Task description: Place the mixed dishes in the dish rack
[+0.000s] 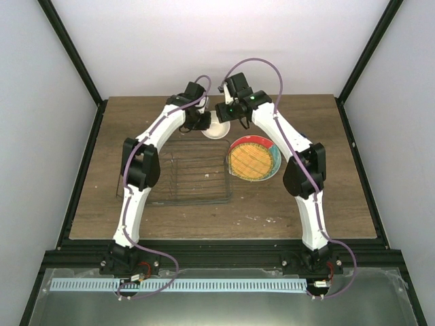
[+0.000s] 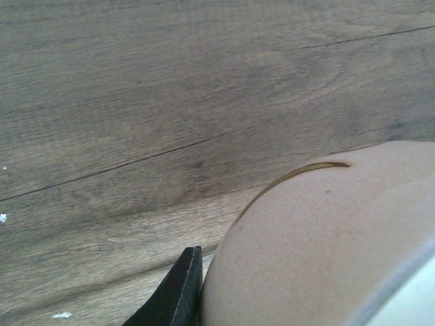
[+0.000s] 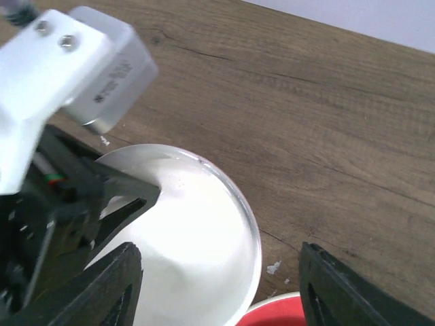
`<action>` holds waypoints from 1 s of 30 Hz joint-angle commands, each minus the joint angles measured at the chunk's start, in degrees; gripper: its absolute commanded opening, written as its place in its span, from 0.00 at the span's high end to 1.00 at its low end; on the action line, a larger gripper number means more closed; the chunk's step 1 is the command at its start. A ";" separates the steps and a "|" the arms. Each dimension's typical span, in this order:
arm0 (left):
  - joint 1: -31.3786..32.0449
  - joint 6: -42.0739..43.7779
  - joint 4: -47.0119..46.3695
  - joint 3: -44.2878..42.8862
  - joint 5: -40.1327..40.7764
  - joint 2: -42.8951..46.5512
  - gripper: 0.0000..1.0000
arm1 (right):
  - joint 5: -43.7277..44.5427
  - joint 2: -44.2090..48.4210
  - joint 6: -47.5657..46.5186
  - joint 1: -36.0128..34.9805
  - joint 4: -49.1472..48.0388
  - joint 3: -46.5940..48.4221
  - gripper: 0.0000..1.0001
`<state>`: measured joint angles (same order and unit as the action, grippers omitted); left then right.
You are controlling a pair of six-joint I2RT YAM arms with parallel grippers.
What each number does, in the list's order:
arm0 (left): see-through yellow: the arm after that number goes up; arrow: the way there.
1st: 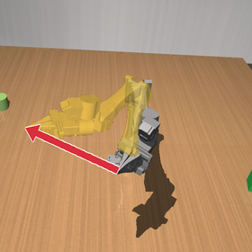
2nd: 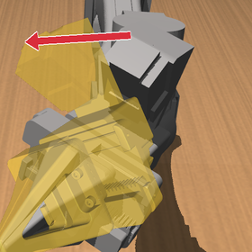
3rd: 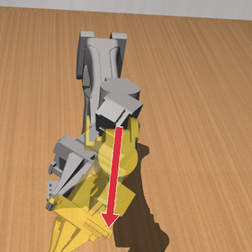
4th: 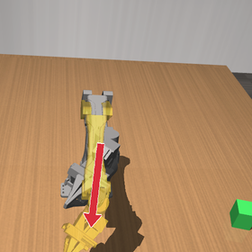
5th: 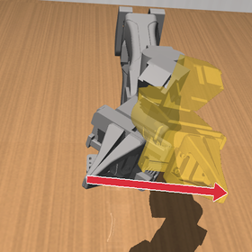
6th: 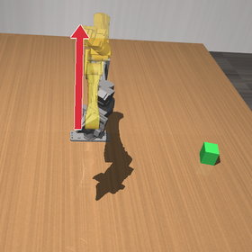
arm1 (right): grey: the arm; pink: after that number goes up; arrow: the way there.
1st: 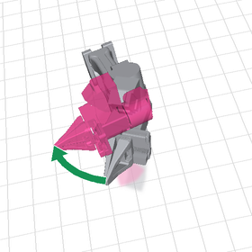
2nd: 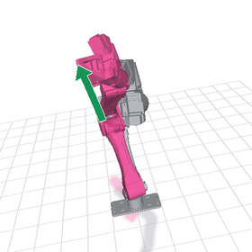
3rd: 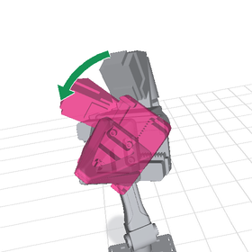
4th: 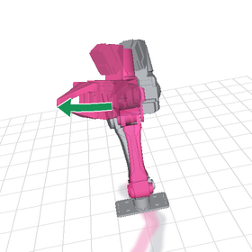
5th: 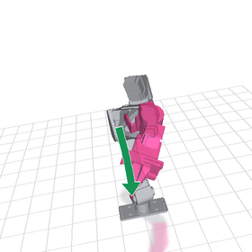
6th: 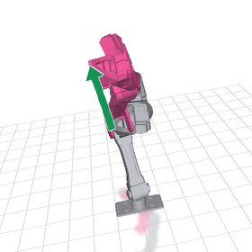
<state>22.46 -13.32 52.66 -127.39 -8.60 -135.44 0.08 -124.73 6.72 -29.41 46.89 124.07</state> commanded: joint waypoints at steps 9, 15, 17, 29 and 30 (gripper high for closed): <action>-3.47 -1.75 -5.54 -1.23 -4.34 3.42 1.00 | 6.88 12.68 -0.66 1.08 -3.85 -6.70 0.01; -6.49 -2.86 -12.38 3.49 -12.60 9.05 1.00 | -17.49 17.16 6.44 10.99 -12.86 -13.78 0.00; -6.87 -2.17 -15.07 5.40 -15.43 11.33 1.00 | -26.75 19.00 8.79 13.84 -18.14 -18.39 0.00; -6.37 -6.90 -32.18 20.01 -30.77 19.35 1.00 | -60.39 15.48 18.56 17.18 -35.07 -26.33 0.00; -6.18 -6.53 -31.92 20.27 -30.55 19.53 1.00 | -60.79 15.52 19.10 17.19 -36.28 -26.87 0.00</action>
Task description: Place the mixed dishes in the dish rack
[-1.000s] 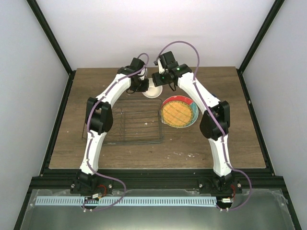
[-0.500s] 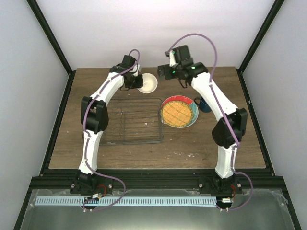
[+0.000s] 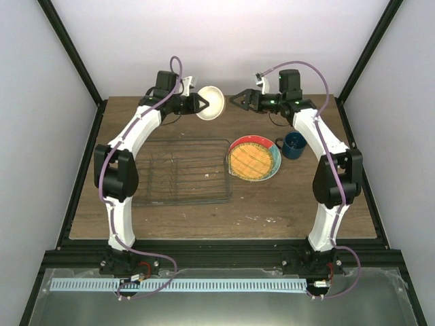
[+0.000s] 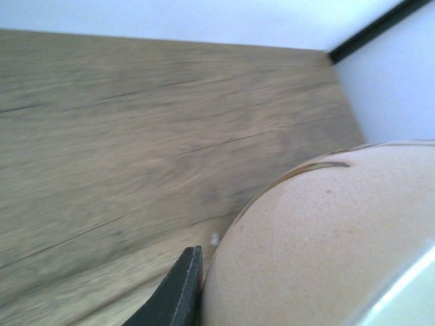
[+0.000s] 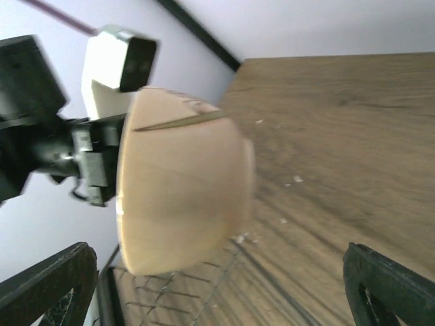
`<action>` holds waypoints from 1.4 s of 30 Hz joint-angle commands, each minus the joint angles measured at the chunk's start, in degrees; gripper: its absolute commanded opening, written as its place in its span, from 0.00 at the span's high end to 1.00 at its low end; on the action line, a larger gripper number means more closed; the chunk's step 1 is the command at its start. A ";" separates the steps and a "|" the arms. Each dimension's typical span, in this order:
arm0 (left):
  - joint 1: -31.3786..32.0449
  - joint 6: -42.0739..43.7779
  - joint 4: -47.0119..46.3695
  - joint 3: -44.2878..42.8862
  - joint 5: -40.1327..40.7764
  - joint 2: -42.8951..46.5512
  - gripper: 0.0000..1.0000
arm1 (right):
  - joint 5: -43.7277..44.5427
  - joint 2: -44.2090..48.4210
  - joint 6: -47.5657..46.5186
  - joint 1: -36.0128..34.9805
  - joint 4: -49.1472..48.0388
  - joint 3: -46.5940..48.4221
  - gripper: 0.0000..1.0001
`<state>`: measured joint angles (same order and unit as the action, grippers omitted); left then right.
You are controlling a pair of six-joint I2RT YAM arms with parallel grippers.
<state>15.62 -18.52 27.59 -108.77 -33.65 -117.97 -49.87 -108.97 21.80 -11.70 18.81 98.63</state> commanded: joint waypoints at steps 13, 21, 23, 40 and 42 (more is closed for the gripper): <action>2.11 -1.05 -6.27 0.40 -5.96 0.90 1.00 | -11.92 -4.70 5.85 -1.40 -10.03 -1.79 0.00; 3.10 -1.28 -5.80 -1.77 -6.78 -1.09 1.00 | -12.58 -7.66 7.92 -3.86 -12.40 0.13 0.00; 3.18 -1.21 -5.80 -1.87 -6.86 -1.16 1.00 | -12.97 -8.26 8.50 -4.31 -13.09 0.52 0.00; 2.93 -0.24 -4.64 -1.57 -7.37 -1.61 1.00 | -12.97 -7.93 5.32 -4.58 -10.71 2.01 0.27; 2.98 -0.48 -5.12 -1.10 -7.69 -1.59 1.00 | -13.54 -8.12 5.33 -4.60 -10.93 2.01 0.38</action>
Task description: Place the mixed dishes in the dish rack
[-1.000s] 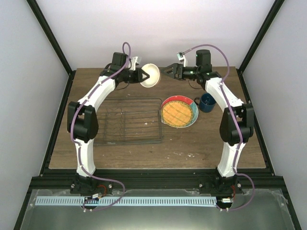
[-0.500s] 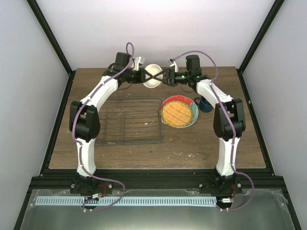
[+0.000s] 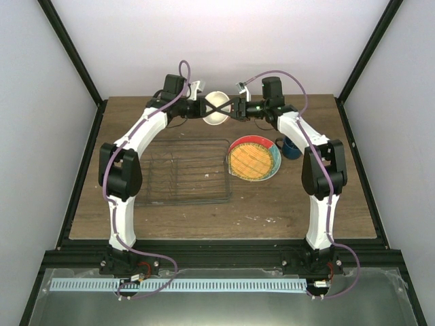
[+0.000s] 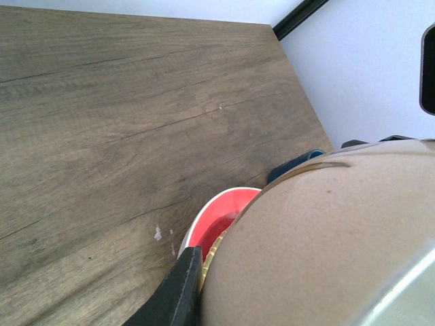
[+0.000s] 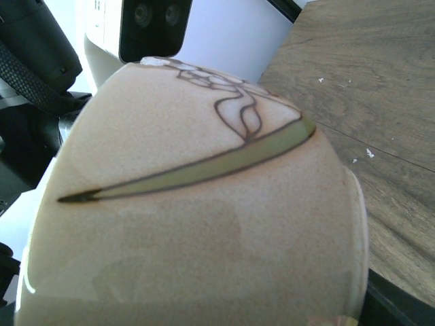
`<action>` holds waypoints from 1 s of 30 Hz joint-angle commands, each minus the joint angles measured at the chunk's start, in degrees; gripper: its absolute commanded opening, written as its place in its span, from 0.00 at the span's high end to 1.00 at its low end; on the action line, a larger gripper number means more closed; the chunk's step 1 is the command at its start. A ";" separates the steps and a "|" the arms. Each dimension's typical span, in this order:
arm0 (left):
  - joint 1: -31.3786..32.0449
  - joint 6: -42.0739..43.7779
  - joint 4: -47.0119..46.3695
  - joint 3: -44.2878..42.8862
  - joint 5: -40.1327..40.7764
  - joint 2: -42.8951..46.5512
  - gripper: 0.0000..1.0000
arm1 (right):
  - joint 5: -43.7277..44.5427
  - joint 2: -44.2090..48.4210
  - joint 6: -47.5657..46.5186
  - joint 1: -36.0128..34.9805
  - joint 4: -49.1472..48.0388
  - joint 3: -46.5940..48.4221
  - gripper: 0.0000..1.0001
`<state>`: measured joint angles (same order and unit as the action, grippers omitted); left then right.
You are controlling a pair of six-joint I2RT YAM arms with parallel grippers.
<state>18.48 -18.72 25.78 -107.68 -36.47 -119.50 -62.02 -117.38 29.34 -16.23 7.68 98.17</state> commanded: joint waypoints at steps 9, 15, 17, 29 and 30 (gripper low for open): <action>0.07 -1.29 -6.02 1.56 -5.38 0.20 0.92 | -2.22 0.31 -1.63 -0.10 -1.12 2.60 0.60; -0.46 -0.75 -5.92 5.15 -4.52 0.78 0.59 | 1.40 0.56 -3.38 0.02 1.46 2.99 0.64; -1.34 -1.13 -6.05 6.40 -4.49 1.21 0.48 | 3.65 0.53 -4.97 0.09 3.94 4.09 0.64; -9.64 2.19 -2.05 14.73 -1.95 14.22 0.00 | 16.59 -1.34 -20.05 -0.30 30.31 19.42 0.66; -10.01 2.75 -1.16 14.77 -0.96 15.60 0.00 | 18.25 -0.94 -21.12 -0.68 31.63 19.35 0.66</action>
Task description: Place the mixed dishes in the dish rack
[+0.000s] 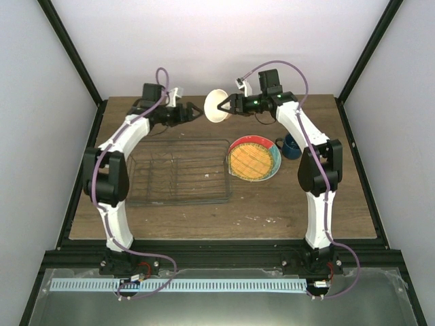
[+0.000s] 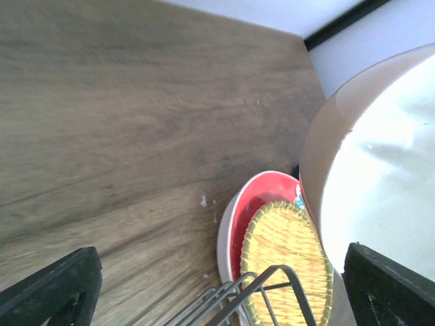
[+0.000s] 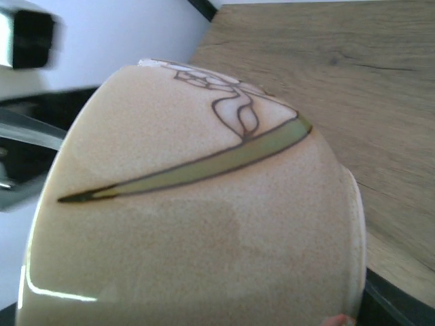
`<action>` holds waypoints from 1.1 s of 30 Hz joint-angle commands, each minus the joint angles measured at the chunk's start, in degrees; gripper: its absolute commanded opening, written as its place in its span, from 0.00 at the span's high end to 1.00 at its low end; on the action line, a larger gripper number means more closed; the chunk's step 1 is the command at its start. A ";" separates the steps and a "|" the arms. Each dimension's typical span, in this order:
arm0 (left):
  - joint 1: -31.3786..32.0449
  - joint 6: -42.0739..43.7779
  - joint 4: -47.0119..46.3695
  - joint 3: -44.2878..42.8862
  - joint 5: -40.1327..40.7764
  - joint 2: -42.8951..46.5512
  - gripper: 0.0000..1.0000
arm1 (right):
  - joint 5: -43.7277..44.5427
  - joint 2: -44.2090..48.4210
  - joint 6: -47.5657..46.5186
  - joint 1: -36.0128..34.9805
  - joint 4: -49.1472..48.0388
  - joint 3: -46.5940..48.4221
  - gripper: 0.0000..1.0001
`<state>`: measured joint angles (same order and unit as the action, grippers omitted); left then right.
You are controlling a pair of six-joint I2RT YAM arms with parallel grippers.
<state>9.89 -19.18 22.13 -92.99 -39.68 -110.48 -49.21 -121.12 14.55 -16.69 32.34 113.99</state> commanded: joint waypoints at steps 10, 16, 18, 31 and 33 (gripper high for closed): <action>-2.27 6.63 8.98 0.22 19.17 14.39 0.00 | 32.20 7.81 -15.77 -12.45 16.88 2.08 0.66; -2.27 6.26 8.73 3.77 21.78 16.64 0.00 | 46.52 12.54 -18.76 -20.52 16.87 -1.68 0.66; -2.29 6.19 8.06 5.11 21.48 17.44 0.00 | 51.64 13.98 -20.24 -23.68 16.73 -3.48 0.66; -2.24 4.68 3.77 11.64 21.62 21.75 0.00 | 78.05 11.44 -20.19 -35.87 18.82 -14.20 0.66; -2.29 4.99 3.63 12.27 21.82 22.23 0.00 | 82.07 10.05 -19.58 -36.34 18.13 -15.10 0.67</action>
<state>7.60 -13.93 28.05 -82.13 -18.57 -90.43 20.03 -109.78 -6.48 -52.40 52.88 99.11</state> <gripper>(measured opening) 0.997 0.730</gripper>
